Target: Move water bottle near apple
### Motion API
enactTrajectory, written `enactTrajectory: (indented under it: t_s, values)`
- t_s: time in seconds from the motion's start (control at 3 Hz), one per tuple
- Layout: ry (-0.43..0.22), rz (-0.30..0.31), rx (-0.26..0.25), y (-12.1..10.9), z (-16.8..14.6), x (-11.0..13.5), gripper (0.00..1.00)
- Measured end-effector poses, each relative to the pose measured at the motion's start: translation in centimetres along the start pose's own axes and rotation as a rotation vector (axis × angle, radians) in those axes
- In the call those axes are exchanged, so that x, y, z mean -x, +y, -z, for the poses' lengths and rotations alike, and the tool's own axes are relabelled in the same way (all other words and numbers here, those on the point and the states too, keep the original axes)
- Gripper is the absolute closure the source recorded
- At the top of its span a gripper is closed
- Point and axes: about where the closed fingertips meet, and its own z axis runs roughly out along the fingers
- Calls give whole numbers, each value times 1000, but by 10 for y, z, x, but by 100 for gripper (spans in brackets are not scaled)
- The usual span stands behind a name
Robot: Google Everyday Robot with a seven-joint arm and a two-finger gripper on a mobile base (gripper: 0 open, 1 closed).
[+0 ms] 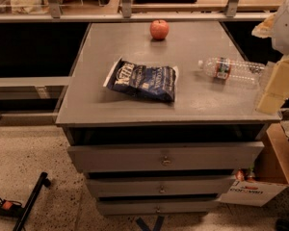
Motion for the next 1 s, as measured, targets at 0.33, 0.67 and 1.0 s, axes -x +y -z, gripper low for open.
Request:
enactTrajectory:
  t_s: [0.33,0.67,1.0]
  values:
    - [18,84,-59,-55,-16,13,0]
    - [18,84,-59,-55,-17,13,0]
    - [36,84,-68,-59,-17,9,0]
